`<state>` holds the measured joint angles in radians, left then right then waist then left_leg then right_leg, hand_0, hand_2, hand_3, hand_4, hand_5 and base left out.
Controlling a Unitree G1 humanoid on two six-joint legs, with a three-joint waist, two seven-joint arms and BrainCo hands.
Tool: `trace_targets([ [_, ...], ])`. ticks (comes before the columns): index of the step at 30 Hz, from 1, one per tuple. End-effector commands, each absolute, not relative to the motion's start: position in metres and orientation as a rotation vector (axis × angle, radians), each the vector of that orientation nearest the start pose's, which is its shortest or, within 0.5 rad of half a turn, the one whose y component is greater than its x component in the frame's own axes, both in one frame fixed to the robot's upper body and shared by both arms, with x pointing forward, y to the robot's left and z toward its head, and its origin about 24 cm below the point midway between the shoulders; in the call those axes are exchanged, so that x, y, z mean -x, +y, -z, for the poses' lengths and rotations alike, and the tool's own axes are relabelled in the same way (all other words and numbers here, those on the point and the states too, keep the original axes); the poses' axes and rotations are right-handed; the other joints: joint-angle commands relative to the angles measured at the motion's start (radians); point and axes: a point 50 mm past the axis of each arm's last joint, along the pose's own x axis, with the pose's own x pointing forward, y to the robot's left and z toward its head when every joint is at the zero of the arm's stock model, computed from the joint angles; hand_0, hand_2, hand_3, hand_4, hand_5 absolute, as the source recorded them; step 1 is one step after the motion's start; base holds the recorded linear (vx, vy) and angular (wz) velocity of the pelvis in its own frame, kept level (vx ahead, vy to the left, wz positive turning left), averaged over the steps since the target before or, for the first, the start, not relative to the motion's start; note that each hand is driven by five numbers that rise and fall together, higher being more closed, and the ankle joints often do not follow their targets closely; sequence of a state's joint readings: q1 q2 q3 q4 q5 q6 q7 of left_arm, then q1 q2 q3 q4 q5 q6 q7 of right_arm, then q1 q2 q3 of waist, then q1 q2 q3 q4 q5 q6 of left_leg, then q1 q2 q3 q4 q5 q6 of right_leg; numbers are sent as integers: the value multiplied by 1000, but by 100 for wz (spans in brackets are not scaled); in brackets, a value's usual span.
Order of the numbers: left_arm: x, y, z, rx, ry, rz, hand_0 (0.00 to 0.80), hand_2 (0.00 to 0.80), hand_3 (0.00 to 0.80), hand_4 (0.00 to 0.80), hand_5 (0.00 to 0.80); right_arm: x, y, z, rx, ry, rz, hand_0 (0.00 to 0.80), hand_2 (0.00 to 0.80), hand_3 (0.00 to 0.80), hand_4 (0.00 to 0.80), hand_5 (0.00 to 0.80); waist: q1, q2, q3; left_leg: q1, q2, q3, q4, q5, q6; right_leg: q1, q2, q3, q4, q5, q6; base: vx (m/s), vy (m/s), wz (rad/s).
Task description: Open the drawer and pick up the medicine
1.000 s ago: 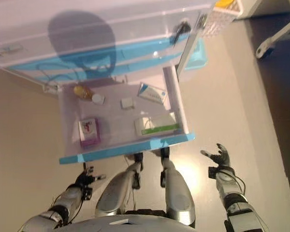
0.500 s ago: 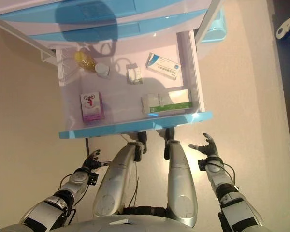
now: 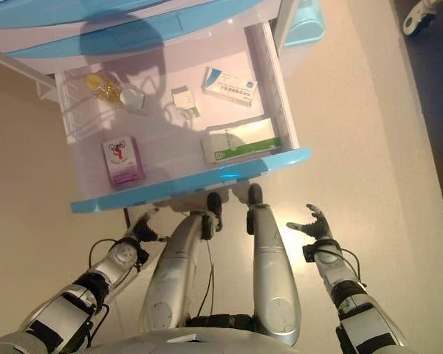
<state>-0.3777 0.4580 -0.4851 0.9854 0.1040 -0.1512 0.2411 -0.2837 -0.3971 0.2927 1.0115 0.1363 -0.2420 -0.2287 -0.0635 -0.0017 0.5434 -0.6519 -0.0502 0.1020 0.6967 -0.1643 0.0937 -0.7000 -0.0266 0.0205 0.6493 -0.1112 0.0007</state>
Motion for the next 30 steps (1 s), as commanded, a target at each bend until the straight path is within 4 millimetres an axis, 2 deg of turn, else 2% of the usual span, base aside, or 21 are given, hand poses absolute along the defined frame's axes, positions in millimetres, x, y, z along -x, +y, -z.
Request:
trace_targets([
  [1,-281,250,30,-889,347,-3,0,0,0,0,0,-237,-279,59,556,490,165,0,0,0,0,0,-4,40,-26,64,-27,18,-72,3,6,63,25,-42,21,1,-41,20,36,-7],
  [5,-296,271,-1,-899,284,-65,0,0,0,0,0,-233,-287,59,572,505,172,0,0,0,0,0,-16,46,-23,73,-20,30,-94,13,4,68,25,-33,-8,17,-39,29,41,-16],
  [10,-315,306,-62,-906,174,-183,0,0,0,0,0,-225,-298,60,591,531,189,0,0,0,0,0,-34,53,-23,75,-10,49,-114,19,7,65,26,-16,-47,36,-33,22,38,-8],
  [14,-327,324,-106,-889,107,-270,0,0,0,0,0,-220,-302,62,585,542,213,0,0,0,0,0,-42,54,-23,64,-10,60,-115,15,11,57,24,-9,-73,51,-29,-6,17,-8],
  [16,-331,331,-121,-893,94,-313,0,0,0,0,0,-220,-302,62,580,542,216,0,0,0,0,0,-45,51,-23,62,-10,64,-115,13,13,53,24,-5,-81,59,-26,-2,8,-2],
  [19,-336,346,-145,-896,85,-419,0,0,0,0,0,-221,-299,62,580,537,208,0,0,0,0,0,-57,42,-23,55,-7,72,-110,10,18,42,29,6,-88,69,-23,-5,10,-2],
  [22,-337,370,-182,-932,52,-623,0,0,0,0,0,-222,-293,63,585,533,174,0,0,0,0,0,-75,23,-23,54,3,82,-107,8,20,35,38,24,-90,80,-18,-8,25,-9],
  [24,-338,380,-201,-878,22,-727,0,0,0,0,0,-222,-288,65,584,529,153,0,0,0,0,0,-86,13,-23,54,8,85,-106,6,20,34,43,33,-92,83,-15,-5,9,-8],
  [27,-340,385,-219,-806,-21,-805,0,0,0,0,0,-223,-277,69,601,513,118,0,0,0,0,0,-97,1,-23,59,13,88,-108,2,23,39,47,40,-98,89,-9,-4,-5,-7],
  [30,-346,378,-241,-851,-101,-870,0,0,0,0,0,-228,-266,68,587,486,85,0,0,0,0,0,-101,-16,-23,57,16,87,-111,2,24,42,52,43,-112,97,-5,-28,-25,-11],
])
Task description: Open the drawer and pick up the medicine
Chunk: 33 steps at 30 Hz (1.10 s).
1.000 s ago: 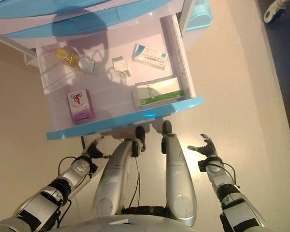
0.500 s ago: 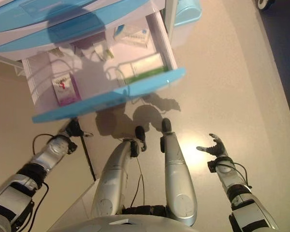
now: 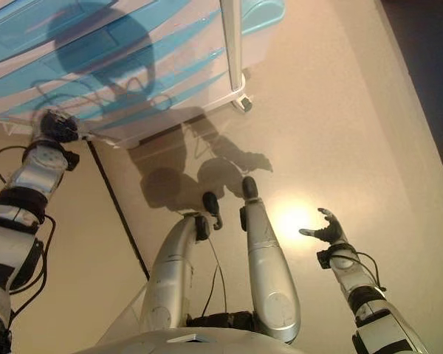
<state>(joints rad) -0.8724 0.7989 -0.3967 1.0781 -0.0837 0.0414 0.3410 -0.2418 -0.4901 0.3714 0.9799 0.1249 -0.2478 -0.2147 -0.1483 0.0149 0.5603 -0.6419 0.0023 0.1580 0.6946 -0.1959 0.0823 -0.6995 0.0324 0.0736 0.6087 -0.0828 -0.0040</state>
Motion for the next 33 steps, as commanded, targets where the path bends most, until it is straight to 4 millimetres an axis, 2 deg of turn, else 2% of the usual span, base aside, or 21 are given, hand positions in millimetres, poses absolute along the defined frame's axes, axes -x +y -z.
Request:
trace_targets([
  [1,-347,377,-249,-850,-117,-885,0,0,0,0,0,-230,-263,67,582,478,75,0,0,0,0,0,-16,-37,-40,47,-37,29,-112,33,35,43,-5,-10,-77,70,0,-28,-36,0],
  [4,-348,375,-262,-878,-140,-918,0,0,0,0,0,-233,-257,67,573,468,60,0,0,0,0,0,-16,-46,-40,45,-35,24,-118,32,34,41,0,-7,-81,75,5,-18,-33,5],
  [8,-349,373,-271,-908,-137,-930,0,0,0,0,0,-236,-251,66,559,453,55,0,0,0,0,0,-17,-53,-40,46,-37,19,-131,32,36,44,3,-5,-96,82,9,-18,-35,5],
  [13,-350,375,-266,-860,-108,-894,0,0,0,0,0,-239,-248,65,560,447,47,0,0,0,0,0,-17,-48,-40,54,-41,16,-148,38,35,52,3,-1,-111,85,11,0,0,0],
  [16,-355,370,-254,-710,-118,-779,0,0,0,0,0,-239,-246,66,558,448,43,0,0,0,0,0,-12,-40,-40,75,-44,11,-169,44,32,68,3,-1,-120,81,12,0,0,0],
  [21,-362,348,-212,-427,-127,-510,0,0,0,0,0,-237,-243,68,554,453,49,0,0,0,0,0,9,-20,-40,140,-54,-1,-231,65,26,124,-3,-9,-158,77,16,-3,-40,7],
  [25,-355,327,-161,-240,-101,-321,0,0,0,0,0,-234,-244,70,543,464,59,0,0,0,0,0,40,-9,-48,210,-65,-24,-291,90,14,198,-16,-29,-206,74,17,17,-64,6],
  [29,-335,307,-104,-163,-35,-200,0,0,0,0,0,-226,-248,77,531,507,68,0,0,0,0,0,77,-10,-90,275,-80,-48,-355,114,-5,287,-38,-53,-284,74,14,41,-75,18],
  [33,-310,289,-50,-156,82,-131,0,0,0,0,0,-212,-251,87,520,560,60,0,0,0,0,0,106,-17,-152,339,-88,-75,-422,140,-25,385,-53,-82,-366,77,13,62,-81,10],
])
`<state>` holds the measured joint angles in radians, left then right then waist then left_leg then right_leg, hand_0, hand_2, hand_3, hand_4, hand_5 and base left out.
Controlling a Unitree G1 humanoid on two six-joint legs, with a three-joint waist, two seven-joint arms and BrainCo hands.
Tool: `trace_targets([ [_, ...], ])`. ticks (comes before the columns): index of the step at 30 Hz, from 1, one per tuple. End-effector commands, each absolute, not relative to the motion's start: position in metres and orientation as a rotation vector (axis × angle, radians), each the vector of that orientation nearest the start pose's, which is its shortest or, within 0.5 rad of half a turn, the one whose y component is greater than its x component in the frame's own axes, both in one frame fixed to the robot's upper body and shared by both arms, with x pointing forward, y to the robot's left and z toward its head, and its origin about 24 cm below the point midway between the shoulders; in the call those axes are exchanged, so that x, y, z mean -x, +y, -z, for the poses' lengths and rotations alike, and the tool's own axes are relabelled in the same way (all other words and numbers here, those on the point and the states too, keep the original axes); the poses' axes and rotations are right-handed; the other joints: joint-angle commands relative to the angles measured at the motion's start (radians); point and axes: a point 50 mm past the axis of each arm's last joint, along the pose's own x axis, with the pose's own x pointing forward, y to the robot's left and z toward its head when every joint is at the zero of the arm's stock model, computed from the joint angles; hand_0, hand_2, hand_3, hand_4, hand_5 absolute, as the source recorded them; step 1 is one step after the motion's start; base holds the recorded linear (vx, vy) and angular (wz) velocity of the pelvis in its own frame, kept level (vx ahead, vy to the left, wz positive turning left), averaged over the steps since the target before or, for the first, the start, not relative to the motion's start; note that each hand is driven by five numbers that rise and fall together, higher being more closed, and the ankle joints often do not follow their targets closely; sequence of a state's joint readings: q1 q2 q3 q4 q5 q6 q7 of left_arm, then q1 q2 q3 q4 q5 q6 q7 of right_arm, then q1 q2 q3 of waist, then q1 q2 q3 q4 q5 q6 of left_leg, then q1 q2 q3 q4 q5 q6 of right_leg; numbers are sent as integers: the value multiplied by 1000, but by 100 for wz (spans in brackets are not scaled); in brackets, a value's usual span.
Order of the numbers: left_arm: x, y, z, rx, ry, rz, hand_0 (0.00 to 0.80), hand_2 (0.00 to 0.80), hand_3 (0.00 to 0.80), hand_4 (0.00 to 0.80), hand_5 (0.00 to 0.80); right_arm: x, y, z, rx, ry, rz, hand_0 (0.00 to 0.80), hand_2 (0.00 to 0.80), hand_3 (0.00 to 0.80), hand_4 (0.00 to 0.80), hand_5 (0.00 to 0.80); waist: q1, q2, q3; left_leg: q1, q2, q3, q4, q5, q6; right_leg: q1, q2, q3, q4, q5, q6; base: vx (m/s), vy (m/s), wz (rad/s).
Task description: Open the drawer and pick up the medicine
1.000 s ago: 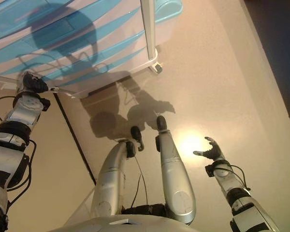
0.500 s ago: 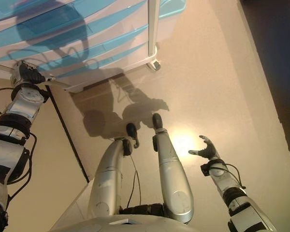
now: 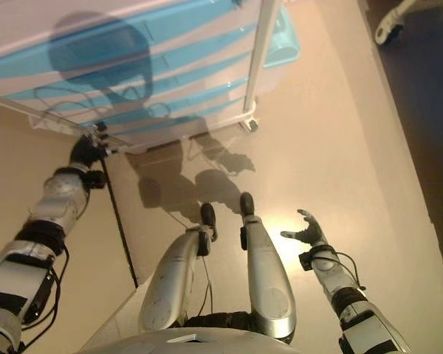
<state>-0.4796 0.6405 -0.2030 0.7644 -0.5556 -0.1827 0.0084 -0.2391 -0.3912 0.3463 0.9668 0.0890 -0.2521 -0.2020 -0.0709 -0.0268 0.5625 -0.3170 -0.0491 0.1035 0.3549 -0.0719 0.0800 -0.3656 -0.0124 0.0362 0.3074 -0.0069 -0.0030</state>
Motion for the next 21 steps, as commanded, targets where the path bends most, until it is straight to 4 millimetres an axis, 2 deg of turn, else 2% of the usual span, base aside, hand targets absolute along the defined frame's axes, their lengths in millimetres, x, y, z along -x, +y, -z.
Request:
trace_targets([
  [1,-303,285,-36,-141,114,-131,0,0,0,0,0,-208,-253,89,517,576,56,0,0,0,0,0,33,24,-171,32,-37,-29,-98,22,-27,78,-7,-49,-85,1,9,103,-77,21],
  [7,-250,268,42,-70,376,-111,0,0,0,0,0,-177,-254,109,451,706,14,0,0,0,0,0,54,22,-278,150,-29,-81,-210,48,-54,230,3,-78,-202,0,1,126,-65,12],
  [9,-242,264,52,-60,408,-109,0,0,0,0,0,-173,-254,112,443,721,9,0,0,0,0,0,56,23,-291,163,-28,-85,-224,51,-57,246,4,-82,-216,1,1,97,-29,21],
  [10,-218,254,78,-8,511,-109,0,0,0,0,0,-159,-253,120,390,774,-2,0,0,0,0,0,62,25,-327,199,-21,-90,-264,62,-65,283,10,-94,-253,6,0,140,-48,16],
  [11,-201,249,94,30,583,-130,0,0,0,0,0,-151,-250,126,339,821,-17,0,0,0,0,0,67,26,-350,219,-14,-88,-288,70,-71,306,11,-109,-273,7,0,151,-47,9],
  [14,-175,245,115,56,699,-157,0,0,0,0,0,-135,-243,137,224,908,-56,0,0,0,0,0,72,26,-389,248,-7,-87,-314,75,-79,338,12,-125,-295,3,-4,63,-26,15],
  [16,-157,235,130,65,782,-120,0,0,0,0,0,-124,-235,145,190,964,-78,0,0,0,0,0,78,25,-418,263,-4,-94,-323,75,-81,355,12,-136,-297,-5,-6,21,-47,7],
  [21,-128,206,150,-15,947,87,0,0,0,0,0,-108,-228,155,209,1073,-77,0,0,0,0,0,84,24,-458,309,-4,-111,-358,76,-77,397,9,-159,-313,-10,-1,-2,-37,17],
])
